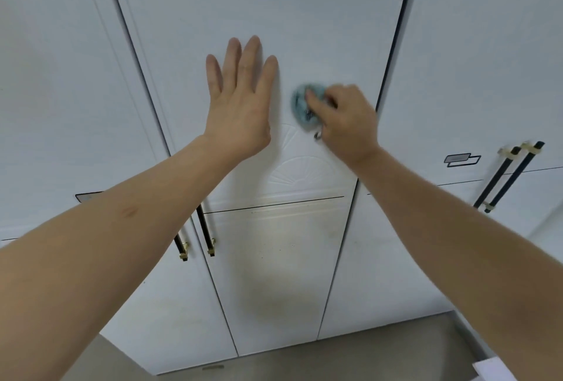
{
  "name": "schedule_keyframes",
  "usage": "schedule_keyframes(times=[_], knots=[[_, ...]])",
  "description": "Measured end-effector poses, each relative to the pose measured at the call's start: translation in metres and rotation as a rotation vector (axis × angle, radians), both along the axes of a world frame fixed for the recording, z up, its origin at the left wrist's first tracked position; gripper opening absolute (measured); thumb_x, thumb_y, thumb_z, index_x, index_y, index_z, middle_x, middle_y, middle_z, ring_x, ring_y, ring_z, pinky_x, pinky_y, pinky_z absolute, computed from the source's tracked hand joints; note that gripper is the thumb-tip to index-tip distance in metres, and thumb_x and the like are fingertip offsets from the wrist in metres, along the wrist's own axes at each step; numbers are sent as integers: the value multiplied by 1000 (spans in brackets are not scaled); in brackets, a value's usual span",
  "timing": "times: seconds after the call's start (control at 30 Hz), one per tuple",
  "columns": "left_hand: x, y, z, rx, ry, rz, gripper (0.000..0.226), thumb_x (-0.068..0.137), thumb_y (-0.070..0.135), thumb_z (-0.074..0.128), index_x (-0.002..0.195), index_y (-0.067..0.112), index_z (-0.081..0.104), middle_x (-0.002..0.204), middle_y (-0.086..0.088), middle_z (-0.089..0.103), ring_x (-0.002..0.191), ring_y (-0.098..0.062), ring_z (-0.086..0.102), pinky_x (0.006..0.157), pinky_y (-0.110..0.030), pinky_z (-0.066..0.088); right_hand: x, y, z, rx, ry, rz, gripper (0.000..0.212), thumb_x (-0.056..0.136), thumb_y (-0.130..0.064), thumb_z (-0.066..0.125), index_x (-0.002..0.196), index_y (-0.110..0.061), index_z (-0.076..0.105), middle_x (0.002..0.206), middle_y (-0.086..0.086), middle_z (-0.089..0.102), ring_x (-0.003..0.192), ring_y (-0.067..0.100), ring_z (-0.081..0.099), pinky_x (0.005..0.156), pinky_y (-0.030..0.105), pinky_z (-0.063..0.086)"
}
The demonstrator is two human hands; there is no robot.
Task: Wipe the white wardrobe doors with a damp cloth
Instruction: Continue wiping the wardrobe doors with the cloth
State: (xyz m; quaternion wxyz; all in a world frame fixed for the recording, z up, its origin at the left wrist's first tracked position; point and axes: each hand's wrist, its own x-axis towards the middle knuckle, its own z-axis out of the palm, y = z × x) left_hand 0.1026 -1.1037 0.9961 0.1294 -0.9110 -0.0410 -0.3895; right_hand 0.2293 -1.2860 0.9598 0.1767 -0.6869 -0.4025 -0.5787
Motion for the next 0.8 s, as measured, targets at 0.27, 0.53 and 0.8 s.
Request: schedule_keyframes(times=[0.27,0.53,0.8], knots=[[-4,2,2,48,-18,3,93,68,8,65,152,10,28,163,-21,15,150,-48,10,116,-68,11,-12,-30,-155,-654,287,25,42,73,-4,64,113,-14,73,93,8,61,78,30,58,51,33,46],[-26,11,17,-5,-55,-44,89,61,-8,48,148,7,36,160,-19,25,148,-41,20,120,-54,13,-33,-20,37,114,373,116,40,87,-21,46,114,-24,76,88,7,50,75,21,51,61,30,45],[-41,40,20,-26,-87,-23,84,60,-2,37,145,2,37,153,-22,31,145,-45,24,120,-53,17,-54,56,18,-97,410,38,36,90,-9,56,123,-21,67,96,8,55,81,23,49,68,36,42]])
